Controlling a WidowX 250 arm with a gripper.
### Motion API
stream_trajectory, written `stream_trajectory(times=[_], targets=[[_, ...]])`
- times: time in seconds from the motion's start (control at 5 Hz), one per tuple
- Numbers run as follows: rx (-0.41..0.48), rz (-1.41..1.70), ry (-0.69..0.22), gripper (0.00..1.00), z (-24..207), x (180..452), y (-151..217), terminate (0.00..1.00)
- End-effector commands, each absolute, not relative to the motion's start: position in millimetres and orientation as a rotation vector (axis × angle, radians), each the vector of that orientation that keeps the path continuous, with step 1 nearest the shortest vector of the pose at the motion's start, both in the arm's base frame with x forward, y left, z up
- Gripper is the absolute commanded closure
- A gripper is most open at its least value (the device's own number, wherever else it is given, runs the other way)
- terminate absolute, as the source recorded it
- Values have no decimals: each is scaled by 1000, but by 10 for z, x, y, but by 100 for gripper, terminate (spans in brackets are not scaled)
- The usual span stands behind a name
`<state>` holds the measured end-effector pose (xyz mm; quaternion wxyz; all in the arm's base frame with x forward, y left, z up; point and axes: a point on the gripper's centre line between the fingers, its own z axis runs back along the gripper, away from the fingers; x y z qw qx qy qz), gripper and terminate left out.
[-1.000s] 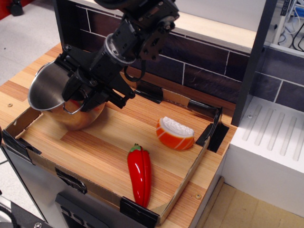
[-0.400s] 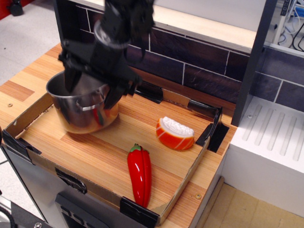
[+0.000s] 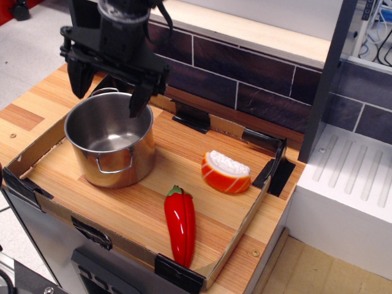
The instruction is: Upright metal pot
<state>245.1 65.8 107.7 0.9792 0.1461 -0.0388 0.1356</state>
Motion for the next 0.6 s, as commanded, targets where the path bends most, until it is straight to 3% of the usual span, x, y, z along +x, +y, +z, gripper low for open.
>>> stream_trajectory(times=[0.0, 0.2, 0.4], targets=[[60, 280, -200, 0, 1577, 2545, 668, 0], [-9, 320, -206, 0, 1918, 2592, 661, 0], [-9, 320, -206, 0, 1918, 2592, 661, 0]])
